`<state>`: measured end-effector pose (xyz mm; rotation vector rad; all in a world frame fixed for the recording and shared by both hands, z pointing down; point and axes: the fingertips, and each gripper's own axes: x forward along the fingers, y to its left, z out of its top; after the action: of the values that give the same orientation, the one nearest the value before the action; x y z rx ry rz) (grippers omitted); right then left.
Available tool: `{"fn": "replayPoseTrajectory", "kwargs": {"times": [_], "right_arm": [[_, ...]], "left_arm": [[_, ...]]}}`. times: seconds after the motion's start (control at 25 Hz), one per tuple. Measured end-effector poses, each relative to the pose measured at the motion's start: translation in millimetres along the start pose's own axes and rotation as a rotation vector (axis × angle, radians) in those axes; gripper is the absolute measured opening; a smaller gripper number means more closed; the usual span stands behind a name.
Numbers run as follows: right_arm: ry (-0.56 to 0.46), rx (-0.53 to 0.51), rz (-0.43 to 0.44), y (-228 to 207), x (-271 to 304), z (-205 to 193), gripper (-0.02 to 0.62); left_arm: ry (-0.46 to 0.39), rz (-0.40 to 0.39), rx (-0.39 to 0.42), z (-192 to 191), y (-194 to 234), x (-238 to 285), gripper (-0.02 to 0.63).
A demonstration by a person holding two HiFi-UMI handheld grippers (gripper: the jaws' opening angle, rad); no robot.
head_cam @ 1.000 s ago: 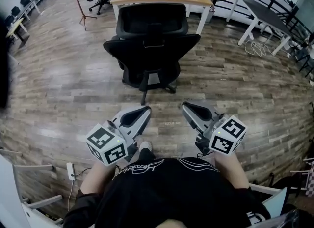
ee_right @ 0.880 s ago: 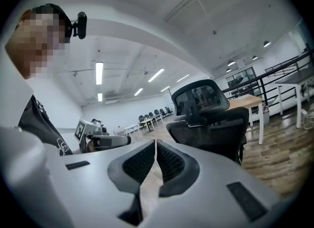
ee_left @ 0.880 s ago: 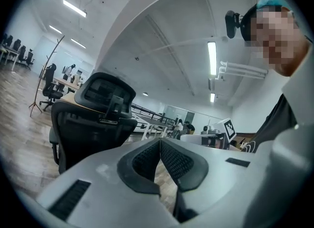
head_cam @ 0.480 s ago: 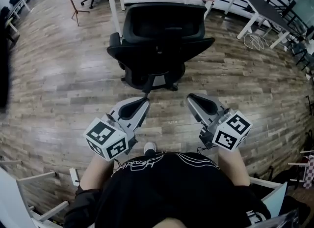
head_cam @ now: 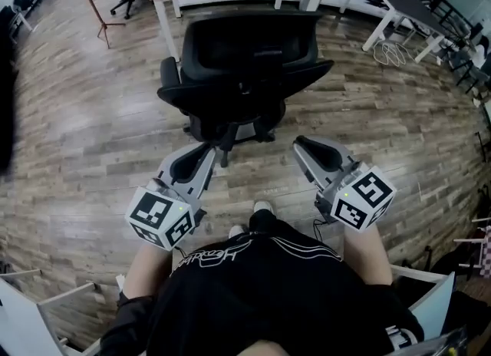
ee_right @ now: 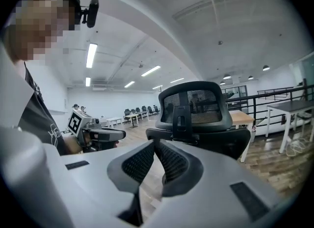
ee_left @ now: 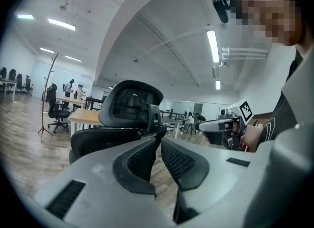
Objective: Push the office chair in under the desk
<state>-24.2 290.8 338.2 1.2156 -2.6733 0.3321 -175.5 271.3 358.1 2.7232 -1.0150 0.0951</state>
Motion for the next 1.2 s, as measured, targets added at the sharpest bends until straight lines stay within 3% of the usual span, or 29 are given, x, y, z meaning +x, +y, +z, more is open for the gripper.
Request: {"fn": "replayPoseTrajectory", "kwargs": {"times": [0.16,0.24,0.48,0.6,0.8,1.0,1.2], "right_arm": [[0.015,-0.045,-0.050,-35.2,5.5,5.2,0.051],[0.032,-0.052,-0.063,-54.6,9.5,5.2,0.087],[0.057,-0.120,-0.097,-120.2,23.6,17.5,0.170],[0.127,-0.286,-0.165,-159.6,32.3,14.8,0.214],[0.279,-0.618,-0.283,-221.9,47.0,4.8,0.249],[0.418,-0.894,-0.287,-266.9,64.0,-11.7,0.253],[0.471,-1.011,-0.200,-280.1,79.6,-23.7,0.253]], "left_arm": [[0.034,0.011,0.031,2.0,9.7,25.8,0.074],[0.047,0.028,0.047,1.2,17.7,36.4,0.091],[0.076,0.181,0.117,9.3,66.9,60.4,0.162],[0.083,0.259,0.188,17.5,90.7,69.6,0.211],[0.210,0.366,0.449,20.8,123.1,78.8,0.250],[0.362,0.409,0.645,12.0,150.3,86.5,0.252],[0.507,0.400,0.752,-8.8,166.8,85.9,0.252]]}}
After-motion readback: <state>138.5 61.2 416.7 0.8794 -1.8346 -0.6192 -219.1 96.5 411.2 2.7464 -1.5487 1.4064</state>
